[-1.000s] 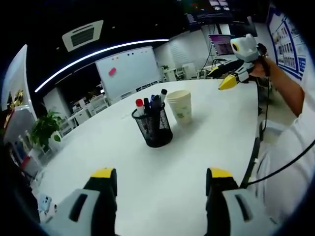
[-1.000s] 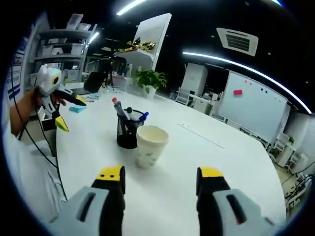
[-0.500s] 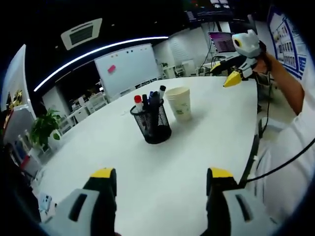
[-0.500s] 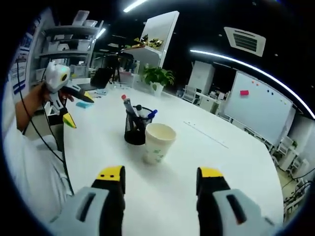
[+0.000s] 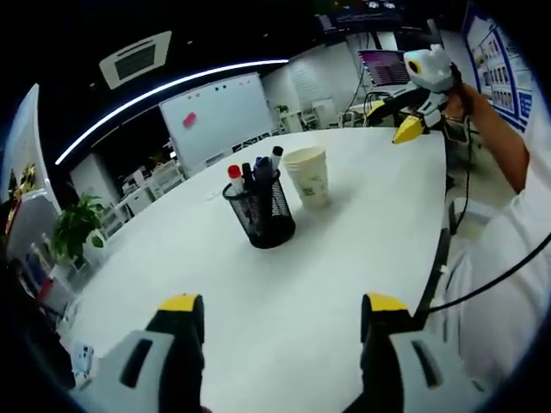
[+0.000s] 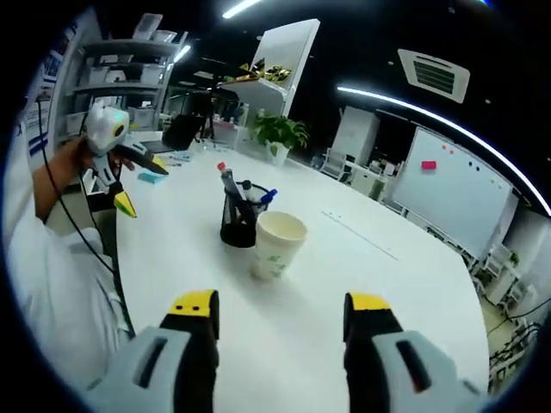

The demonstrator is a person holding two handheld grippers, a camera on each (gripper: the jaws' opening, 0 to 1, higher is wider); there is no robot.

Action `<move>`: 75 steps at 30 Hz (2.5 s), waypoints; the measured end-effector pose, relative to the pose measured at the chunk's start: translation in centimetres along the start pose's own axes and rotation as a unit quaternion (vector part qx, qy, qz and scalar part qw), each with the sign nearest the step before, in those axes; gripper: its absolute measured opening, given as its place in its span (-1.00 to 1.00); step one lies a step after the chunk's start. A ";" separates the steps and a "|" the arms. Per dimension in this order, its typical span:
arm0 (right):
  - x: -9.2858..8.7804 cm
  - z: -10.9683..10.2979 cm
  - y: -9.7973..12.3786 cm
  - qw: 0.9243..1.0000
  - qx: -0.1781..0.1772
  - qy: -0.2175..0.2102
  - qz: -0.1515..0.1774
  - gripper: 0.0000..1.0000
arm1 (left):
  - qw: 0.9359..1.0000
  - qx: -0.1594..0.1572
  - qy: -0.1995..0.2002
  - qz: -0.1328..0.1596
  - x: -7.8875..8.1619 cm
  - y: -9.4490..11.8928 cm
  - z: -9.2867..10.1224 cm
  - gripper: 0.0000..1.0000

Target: Place the scattered laser pointers and whiteboard markers into the pen holder and stack the scattered paper cups together

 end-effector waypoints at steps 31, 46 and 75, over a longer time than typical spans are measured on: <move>-0.7 0.3 2.3 1.000 0.000 0.016 -0.020 0.18 | 0.999 -0.010 -0.027 -0.015 0.5 0.4 0.3 0.48; -1.4 0.8 3.1 0.999 -0.007 0.012 -0.031 0.18 | 0.999 -0.018 -0.038 -0.025 0.5 0.6 0.6 0.47; -2.3 0.8 4.5 0.999 -0.017 0.003 -0.043 0.17 | 0.998 -0.019 -0.044 -0.033 0.8 1.5 0.9 0.43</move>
Point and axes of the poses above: the point that each gripper's makers call its tool centre point, and the gripper's own axes: y roughly backward along the fingers, z roughly to its right, x roughly out of its top, the point moved 10 cm from there along y, roughly backward along the fingers
